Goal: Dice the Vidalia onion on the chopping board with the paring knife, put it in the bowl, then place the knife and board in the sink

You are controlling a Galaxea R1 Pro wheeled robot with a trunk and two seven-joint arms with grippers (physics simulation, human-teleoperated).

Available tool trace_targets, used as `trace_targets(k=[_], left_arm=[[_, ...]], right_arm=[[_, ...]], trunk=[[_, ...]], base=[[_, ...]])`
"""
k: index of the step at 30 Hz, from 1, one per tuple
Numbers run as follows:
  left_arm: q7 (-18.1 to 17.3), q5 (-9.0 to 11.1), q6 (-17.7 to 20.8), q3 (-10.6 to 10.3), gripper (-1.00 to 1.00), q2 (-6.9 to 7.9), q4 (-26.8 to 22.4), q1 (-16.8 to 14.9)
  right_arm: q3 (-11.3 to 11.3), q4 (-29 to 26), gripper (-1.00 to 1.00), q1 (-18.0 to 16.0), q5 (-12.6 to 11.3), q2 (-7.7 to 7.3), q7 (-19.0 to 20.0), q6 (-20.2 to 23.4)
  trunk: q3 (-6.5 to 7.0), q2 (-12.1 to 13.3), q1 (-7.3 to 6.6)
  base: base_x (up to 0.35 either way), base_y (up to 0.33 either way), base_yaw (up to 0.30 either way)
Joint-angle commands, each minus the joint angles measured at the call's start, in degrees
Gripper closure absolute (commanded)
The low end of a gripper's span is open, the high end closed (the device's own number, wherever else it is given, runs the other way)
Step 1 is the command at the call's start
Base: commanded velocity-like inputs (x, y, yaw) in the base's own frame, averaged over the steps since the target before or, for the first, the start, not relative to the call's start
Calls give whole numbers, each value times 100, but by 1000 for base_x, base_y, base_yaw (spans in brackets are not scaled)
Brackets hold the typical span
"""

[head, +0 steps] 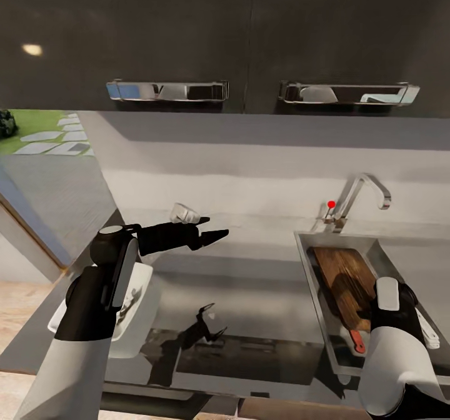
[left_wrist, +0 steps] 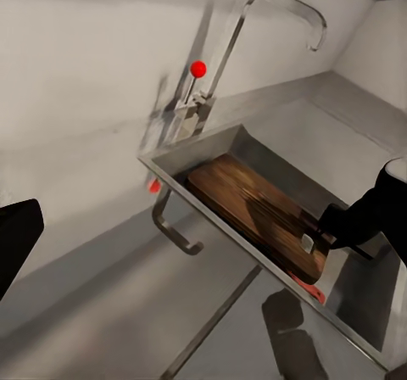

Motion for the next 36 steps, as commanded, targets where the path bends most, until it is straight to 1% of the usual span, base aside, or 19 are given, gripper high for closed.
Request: trace_targets(k=[1,22,30,36], left_arm=[[-9,14,48,3,-100,-3,-1,-6],[-5,14,48,3,-100,-3,-1,-6],[-10,14,48,3,-100,-3,-1,-6],[-9,14,48,-5,-100,-6,-1,-6]], right_arm=[[-3,-8,100,-5,-22,-1,-27,44],[0,-8,100,-6,-22,-1,-27,44],[0,-8,100,-6,-22,-1,-27,44],[4,-8,100,-6,-22,-1,-27,44]], trunk=[[-13,-12,3],[-175,-12,3],[-187,-12,3],[-187,-12,3]], base=[[0,0,0],[0,0,0],[1,0,0],[144,0,0]])
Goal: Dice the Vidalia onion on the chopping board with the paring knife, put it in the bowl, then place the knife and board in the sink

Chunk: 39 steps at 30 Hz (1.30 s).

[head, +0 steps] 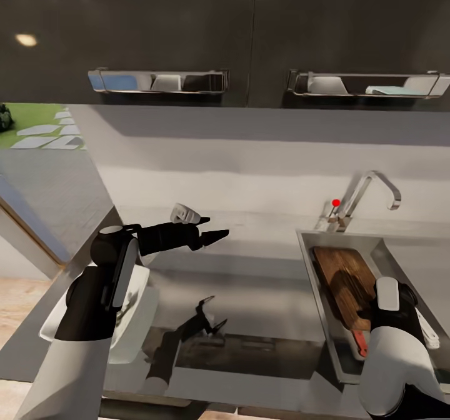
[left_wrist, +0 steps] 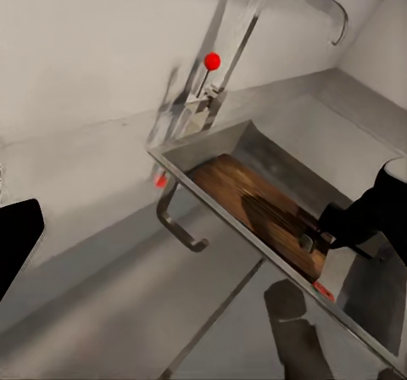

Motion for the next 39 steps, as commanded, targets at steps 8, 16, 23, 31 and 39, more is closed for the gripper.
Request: trace_targets(k=[8,16,23,31,39], left_arm=[[-6,14,48,2,-100,-2,-1,-6],[-4,14,48,2,-100,-1,-1,-6],[-4,14,48,2,-100,-3,-1,-6],[-5,14,48,2,-100,-3,-1,-6],[-5,14,48,2,-100,-2,-1,-6]], right_arm=[[-1,-9,100,-5,-19,-1,-26,46],[-2,-9,100,-2,-19,-1,-26,51],[-1,-9,100,-6,-19,-1,-28,52],[-8,-9,100,-5,-19,-1,-26,54],[-9,-9,100,-6,-19,-1,-33,54]], trunk=[[-30,-11,4],[-52,-11,4],[-86,-11,4],[-140,-11,4],[-179,-11,4]], base=[[22,0,0],[0,0,0],[0,0,0],[0,0,0],[0,0,0]])
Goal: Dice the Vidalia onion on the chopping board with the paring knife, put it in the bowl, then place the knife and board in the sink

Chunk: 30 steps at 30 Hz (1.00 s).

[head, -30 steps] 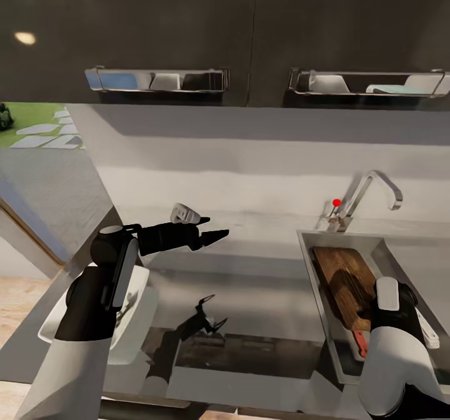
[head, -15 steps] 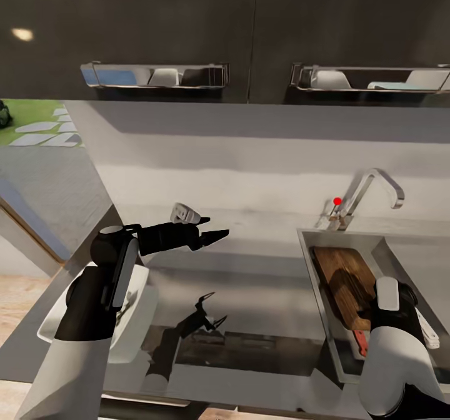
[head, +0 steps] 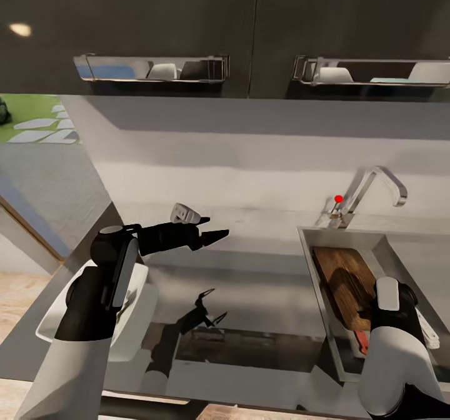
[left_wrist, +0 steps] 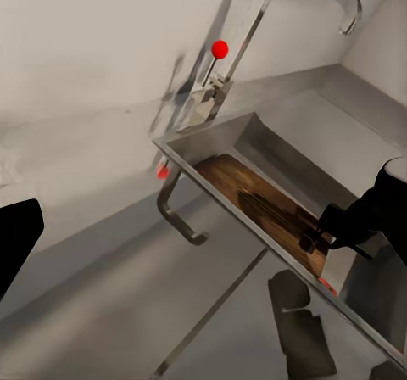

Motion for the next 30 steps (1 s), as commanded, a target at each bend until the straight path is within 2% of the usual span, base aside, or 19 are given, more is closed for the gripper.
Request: trace_targets(k=[1,11,12,30], left_arm=[[-8,13,48,3,-100,-3,-1,-6],[-5,13,48,-1,-100,-2,-1,-6],[-6,13,48,-1,-100,-2,-1,-6],[-3,13,44,0,-100,-7,-1,-6]], right_arm=[[-3,-9,100,-4,-18,-1,-24,46],[-3,-9,100,-4,-18,-1,-28,46],[-3,-9,-100,-2,-18,-1,-28,46],[-3,-14,-100,-2,-23,-1,-28,48]], trunk=[[-12,-11,3],[-14,-11,3],[-14,-11,3],[13,-11,3]], base=[[0,0,0],[0,0,0],[0,0,0],[0,0,0]])
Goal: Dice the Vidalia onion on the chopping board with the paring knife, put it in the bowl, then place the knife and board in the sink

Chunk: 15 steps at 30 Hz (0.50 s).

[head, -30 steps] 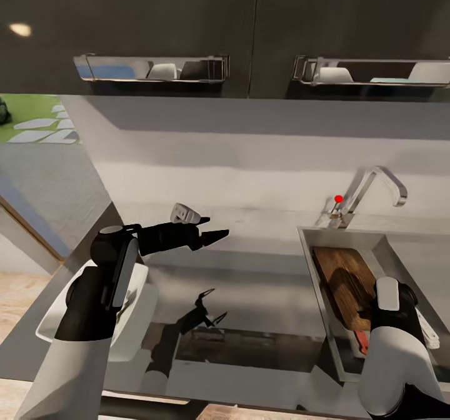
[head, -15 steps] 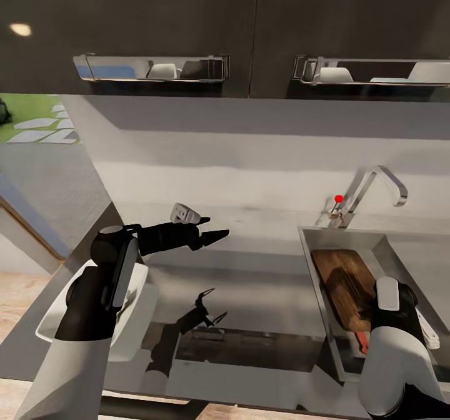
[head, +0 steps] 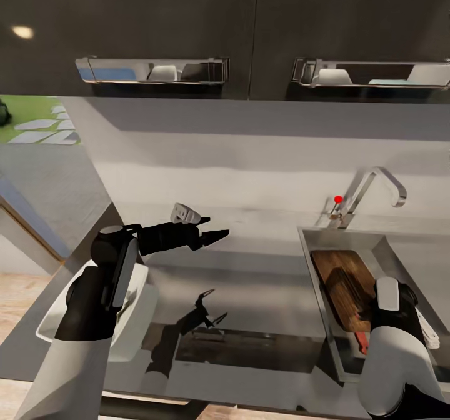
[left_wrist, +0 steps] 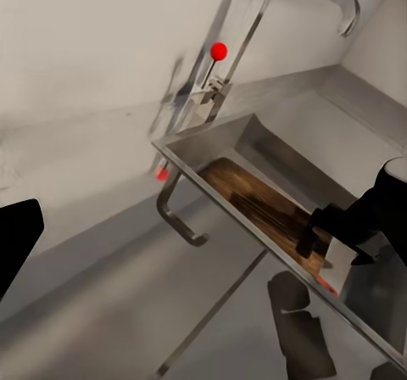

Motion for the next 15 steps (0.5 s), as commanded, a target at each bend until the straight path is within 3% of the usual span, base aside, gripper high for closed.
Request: trace_targets(k=[1,15], left_arm=[[-8,13,45,1,-100,-3,-1,-6],[-8,13,42,0,-100,-4,-1,-6]], right_arm=[[-3,-12,-100,-4,-20,-1,-27,50],[19,-291,-100,-8,-31,-1,-25,116]], trunk=[[-2,-11,4],[119,-11,4]], base=[[0,0,0],[0,0,0]])
